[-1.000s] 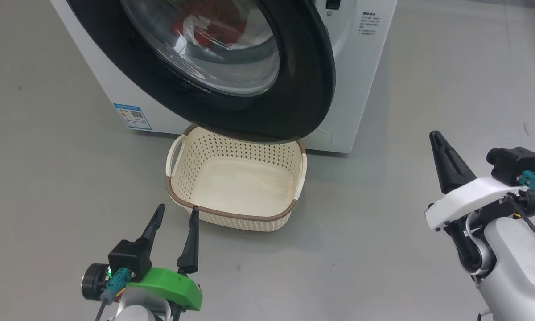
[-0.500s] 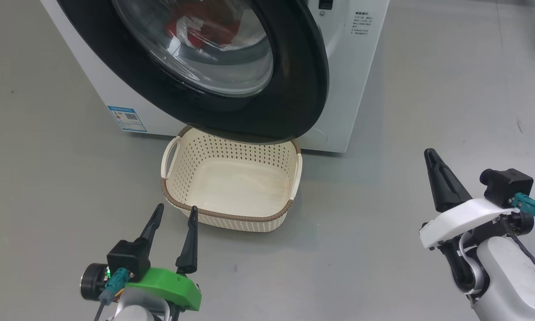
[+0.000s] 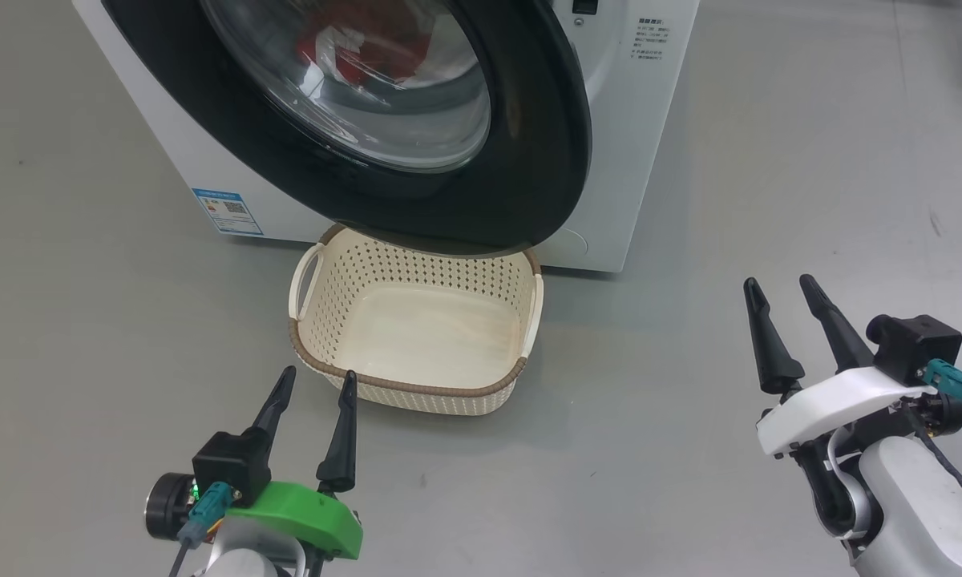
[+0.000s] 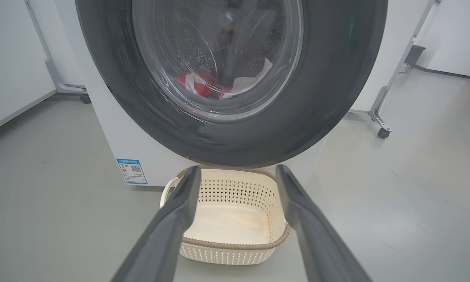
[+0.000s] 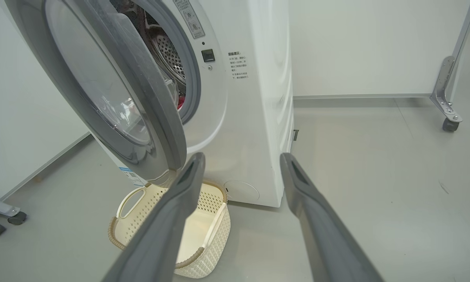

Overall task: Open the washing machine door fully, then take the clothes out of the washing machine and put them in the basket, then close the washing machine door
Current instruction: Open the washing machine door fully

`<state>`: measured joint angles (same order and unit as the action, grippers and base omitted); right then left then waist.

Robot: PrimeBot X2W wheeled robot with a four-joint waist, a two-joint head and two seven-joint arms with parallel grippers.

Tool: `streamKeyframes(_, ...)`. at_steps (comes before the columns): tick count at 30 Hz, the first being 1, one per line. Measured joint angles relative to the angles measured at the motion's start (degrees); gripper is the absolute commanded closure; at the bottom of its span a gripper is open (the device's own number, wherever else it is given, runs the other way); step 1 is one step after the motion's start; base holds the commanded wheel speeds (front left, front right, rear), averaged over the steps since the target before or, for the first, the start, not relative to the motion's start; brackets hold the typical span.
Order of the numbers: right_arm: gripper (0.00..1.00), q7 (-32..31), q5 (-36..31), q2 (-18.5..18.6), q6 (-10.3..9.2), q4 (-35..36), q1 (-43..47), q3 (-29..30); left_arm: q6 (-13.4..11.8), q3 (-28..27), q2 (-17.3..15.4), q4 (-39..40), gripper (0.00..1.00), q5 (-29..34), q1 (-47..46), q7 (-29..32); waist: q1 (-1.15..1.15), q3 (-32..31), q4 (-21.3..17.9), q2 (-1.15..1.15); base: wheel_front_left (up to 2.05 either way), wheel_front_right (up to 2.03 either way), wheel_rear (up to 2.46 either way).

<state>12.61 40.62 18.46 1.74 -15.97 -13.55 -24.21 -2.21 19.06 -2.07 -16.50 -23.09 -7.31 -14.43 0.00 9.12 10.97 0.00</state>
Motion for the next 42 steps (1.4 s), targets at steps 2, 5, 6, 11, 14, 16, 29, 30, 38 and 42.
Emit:
streamKeyframes(2, 0.0, 0.0, 0.0, 0.1, -0.4, 0.2, 0.0, 0.0, 0.0, 0.0, 0.0, 0.0, 0.0, 0.0, 0.0, 0.0, 0.0, 0.0, 0.0, 0.0, 0.0, 0.0, 0.0)
streamKeyframes(5, 0.0, 0.0, -0.1, 0.1, -0.38, 0.5, 0.1, -0.1, 0.0, 0.0, 0.0, 0.0, 0.0, 0.0, 0.0, 0.0, 0.0, -0.1, 0.1, 0.0, 0.0, 0.0, 0.0)
streamKeyframes(6, 0.0, 0.0, -0.1, 0.1, -0.38, 0.6, 0.2, -0.2, 0.0, 0.0, 0.0, 0.0, 0.0, 0.0, 0.0, 0.0, 0.0, -0.2, 0.1, 0.0, 0.0, 0.0, 0.0)
streamKeyframes(11, 0.0, 0.0, -0.1, 0.1, -0.47, 0.9, 1.0, -0.2, 0.0, 0.0, 0.0, -0.1, 0.0, 0.0, 0.0, 0.0, 0.0, -0.4, 0.1, 0.0, 0.0, 0.0, 0.0)
streamKeyframes(14, 0.0, 0.0, -0.1, 0.1, -0.88, 1.2, 1.1, -0.2, 0.0, 0.0, 0.0, -0.1, 0.0, 0.0, 0.0, 0.0, 0.0, -0.6, 0.1, 0.0, 0.0, 0.0, 0.0)
streamKeyframes(16, 0.0, 0.0, -0.1, 0.1, -0.88, 1.4, 1.1, -0.2, 0.0, 0.0, 0.0, -0.1, 0.0, 0.0, 0.0, 0.0, 0.0, -0.6, 0.1, 0.0, 0.0, 0.0, 0.0)
streamKeyframes(29, 1.0, -0.3, 0.6, 0.4, -0.98, 2.7, 1.6, 0.3, 0.1, 0.0, 0.0, -0.1, 0.0, 0.0, 0.3, 0.0, 0.0, -0.6, 0.4, 0.0, 0.0, 0.0, 0.0)
streamKeyframes(30, 1.0, -0.4, 1.1, 0.4, -0.97, 2.8, 1.7, 0.5, 0.1, 0.1, 0.0, -0.1, 0.0, 0.0, 0.3, 0.0, 0.0, -0.5, 0.5, 0.0, 0.0, 0.0, 0.0)
streamKeyframes(38, 1.0, -2.7, 10.2, -1.9, -0.63, 3.5, 2.0, 5.2, 0.1, 0.5, 0.0, 0.0, 0.0, 0.0, 0.3, 0.0, 0.0, -0.1, 1.0, 0.0, 0.0, 0.0, 0.0)
streamKeyframes(42, 1.0, -4.5, 20.9, -5.8, 0.23, 5.0, 2.0, 10.3, 0.3, 1.4, 0.0, 0.3, 0.0, 0.0, 0.3, 0.0, 0.0, 0.5, 1.4, 0.0, 0.0, 0.0, 0.0)
